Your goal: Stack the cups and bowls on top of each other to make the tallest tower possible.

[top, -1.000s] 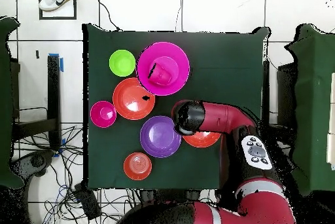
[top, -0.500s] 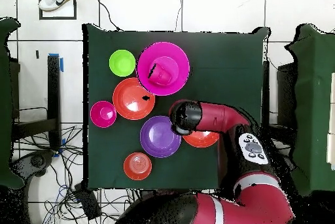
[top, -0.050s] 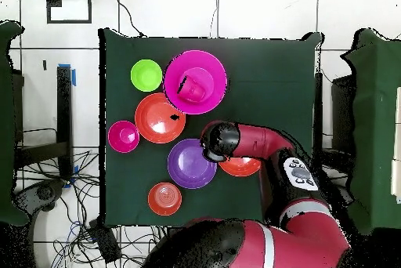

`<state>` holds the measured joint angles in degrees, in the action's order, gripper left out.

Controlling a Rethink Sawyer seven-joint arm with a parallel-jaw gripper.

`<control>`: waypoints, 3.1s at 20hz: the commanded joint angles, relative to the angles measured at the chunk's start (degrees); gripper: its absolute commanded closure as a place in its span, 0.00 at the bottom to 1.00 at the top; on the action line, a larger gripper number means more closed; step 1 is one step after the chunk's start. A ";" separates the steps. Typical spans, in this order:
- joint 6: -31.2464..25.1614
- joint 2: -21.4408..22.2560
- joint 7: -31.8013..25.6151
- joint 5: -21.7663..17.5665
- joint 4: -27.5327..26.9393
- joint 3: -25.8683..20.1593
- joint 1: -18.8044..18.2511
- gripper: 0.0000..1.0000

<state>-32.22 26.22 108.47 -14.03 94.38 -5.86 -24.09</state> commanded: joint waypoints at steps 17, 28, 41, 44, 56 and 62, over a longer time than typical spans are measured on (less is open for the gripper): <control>7.26 -4.68 0.29 -2.19 0.41 -5.26 -1.55 1.00; 7.75 -4.53 0.59 -3.03 0.60 -4.45 -0.82 1.00; -16.64 6.05 -0.87 -0.16 -6.55 -1.32 6.45 1.00; -20.18 6.26 -0.58 0.00 -8.62 -1.18 7.23 1.00; -28.59 5.24 -1.33 -1.27 -15.63 -1.66 8.18 1.00; -31.47 4.10 -3.06 -2.32 -18.97 -1.83 8.44 1.00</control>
<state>-56.49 32.49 108.47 -14.14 82.23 -4.46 -17.03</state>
